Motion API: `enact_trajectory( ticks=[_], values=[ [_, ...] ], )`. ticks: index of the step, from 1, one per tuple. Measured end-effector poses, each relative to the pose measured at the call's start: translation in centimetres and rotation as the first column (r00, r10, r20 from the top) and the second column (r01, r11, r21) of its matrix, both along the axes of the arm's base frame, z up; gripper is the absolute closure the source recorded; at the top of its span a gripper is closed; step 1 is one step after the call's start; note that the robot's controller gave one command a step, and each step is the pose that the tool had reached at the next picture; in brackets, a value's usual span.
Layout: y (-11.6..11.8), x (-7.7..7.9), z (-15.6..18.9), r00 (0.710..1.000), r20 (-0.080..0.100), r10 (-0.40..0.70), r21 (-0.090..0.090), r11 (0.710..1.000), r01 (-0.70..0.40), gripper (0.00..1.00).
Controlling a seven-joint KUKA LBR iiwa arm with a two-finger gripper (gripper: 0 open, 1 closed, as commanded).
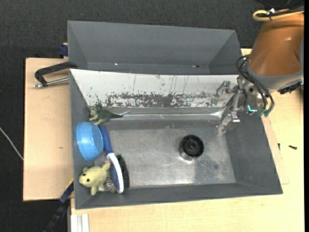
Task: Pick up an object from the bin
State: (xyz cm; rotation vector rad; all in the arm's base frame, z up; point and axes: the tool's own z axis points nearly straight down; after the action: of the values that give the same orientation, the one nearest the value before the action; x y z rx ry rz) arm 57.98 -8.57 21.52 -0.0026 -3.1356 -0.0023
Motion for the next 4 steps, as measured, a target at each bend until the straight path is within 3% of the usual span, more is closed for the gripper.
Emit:
enact_trajectory(
  ticks=[1, 2, 3, 4],
  values=[
    [6.3, -3.2, -13.3, 0.999, 0.014, 0.033, -0.001, 0.999, -0.033, 0.0],
    [3.6, -3.0, -11.4, 0.992, 0.014, 0.122, -0.003, 0.993, -0.122, 0.0],
    [2.9, -3.1, -11.2, 1.0, 0.012, 0.011, -0.001, 1.0, -0.011, 0.0],
    [3.7, -2.7, -14.2, 0.993, 0.006, -0.118, 0.0, 0.993, 0.118, 0.0]
  ],
)
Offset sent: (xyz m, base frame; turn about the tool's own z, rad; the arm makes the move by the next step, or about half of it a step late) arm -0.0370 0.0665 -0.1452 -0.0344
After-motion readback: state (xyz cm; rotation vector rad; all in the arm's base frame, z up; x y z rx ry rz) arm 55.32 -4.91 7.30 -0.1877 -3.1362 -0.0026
